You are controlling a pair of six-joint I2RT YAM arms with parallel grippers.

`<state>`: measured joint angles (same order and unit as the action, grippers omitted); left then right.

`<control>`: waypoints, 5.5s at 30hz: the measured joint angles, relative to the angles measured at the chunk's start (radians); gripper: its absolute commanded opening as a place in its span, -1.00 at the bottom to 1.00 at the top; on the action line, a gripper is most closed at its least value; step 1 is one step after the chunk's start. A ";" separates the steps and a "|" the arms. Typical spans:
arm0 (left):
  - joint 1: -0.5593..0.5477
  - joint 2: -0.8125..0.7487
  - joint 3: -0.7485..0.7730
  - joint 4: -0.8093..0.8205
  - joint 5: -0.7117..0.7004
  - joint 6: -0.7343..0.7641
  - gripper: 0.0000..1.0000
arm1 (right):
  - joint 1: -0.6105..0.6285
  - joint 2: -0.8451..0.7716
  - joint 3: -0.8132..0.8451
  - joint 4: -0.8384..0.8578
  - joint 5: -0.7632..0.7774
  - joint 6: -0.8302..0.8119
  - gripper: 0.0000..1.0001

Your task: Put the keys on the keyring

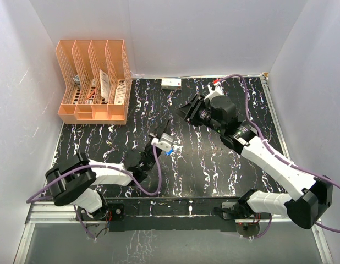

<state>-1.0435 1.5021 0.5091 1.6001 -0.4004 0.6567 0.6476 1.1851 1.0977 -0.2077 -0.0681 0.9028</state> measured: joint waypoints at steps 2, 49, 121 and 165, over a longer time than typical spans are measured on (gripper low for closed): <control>0.000 -0.031 -0.011 -0.001 0.000 -0.016 -1.00 | -0.002 -0.014 0.000 0.000 0.016 -0.011 -0.33; 0.012 -0.570 -0.066 -0.692 0.194 -0.276 -1.00 | -0.016 -0.085 -0.081 -0.007 0.174 -0.399 -0.32; 0.015 -0.681 -0.070 -0.898 0.097 -0.370 -1.00 | -0.007 0.548 -0.138 0.057 -0.216 -0.820 -0.17; 0.021 -0.695 -0.086 -0.898 0.082 -0.370 -1.00 | 0.020 0.597 -0.092 0.103 -0.158 -0.854 -1.00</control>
<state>-1.0229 0.8074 0.4232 0.7025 -0.3180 0.2863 0.6678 1.7821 1.0054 -0.1043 -0.2260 0.0490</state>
